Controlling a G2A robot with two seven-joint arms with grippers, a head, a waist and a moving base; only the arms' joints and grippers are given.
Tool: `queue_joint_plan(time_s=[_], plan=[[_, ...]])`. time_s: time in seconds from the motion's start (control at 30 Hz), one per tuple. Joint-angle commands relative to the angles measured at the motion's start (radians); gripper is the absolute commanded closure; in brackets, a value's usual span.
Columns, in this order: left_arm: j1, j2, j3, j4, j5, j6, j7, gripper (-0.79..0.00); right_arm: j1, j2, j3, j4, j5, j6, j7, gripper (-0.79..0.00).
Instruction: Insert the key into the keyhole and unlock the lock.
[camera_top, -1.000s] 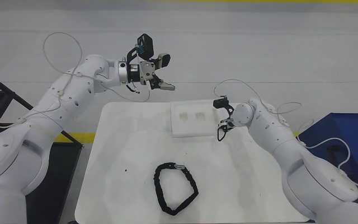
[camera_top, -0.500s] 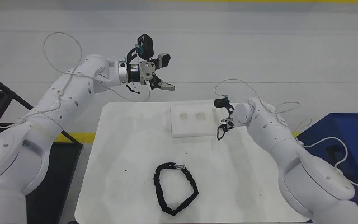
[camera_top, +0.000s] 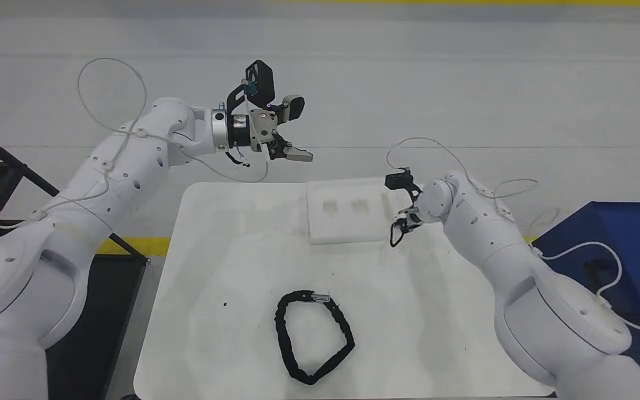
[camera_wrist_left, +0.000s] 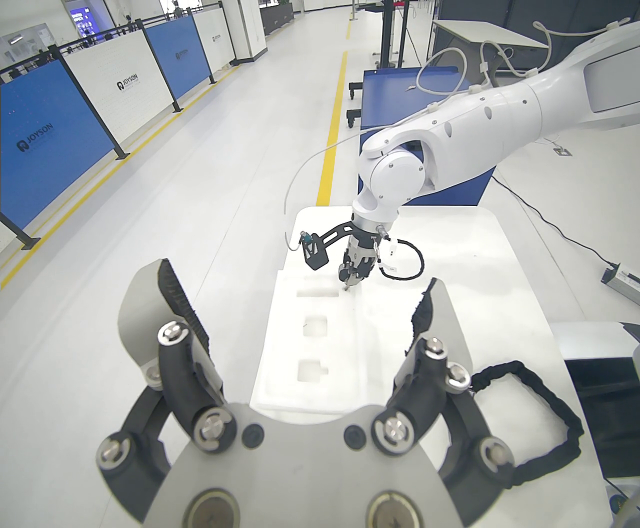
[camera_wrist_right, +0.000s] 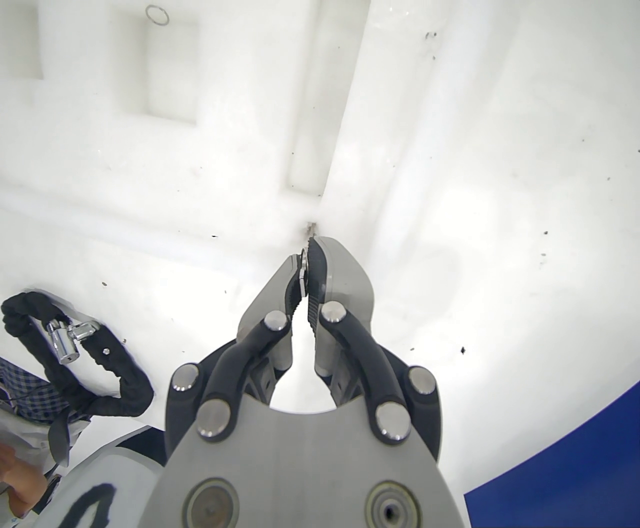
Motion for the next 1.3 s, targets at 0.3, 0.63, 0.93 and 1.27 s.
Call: queue_joint_plan(time_s=[0.3,0.63,0.93,1.27], plan=[[0.0,0.0,0.0,0.0,0.0,0.0,0.0,-0.785,0.038,0.014,0.029,-0.006,-0.002,-0.041,0.082,0.0],[0.0,0.0,0.0,0.0,0.0,0.0,0.0,-0.785,0.068,0.065,0.109,-0.044,0.083,-0.221,0.164,0.0],[0.0,0.0,0.0,0.0,0.0,0.0,0.0,-0.785,0.058,0.151,0.222,-0.16,0.205,-0.376,0.285,0.0],[0.0,0.0,0.0,0.0,0.0,0.0,0.0,-0.785,-0.095,0.32,0.367,-0.56,0.316,-0.306,0.355,0.0]])
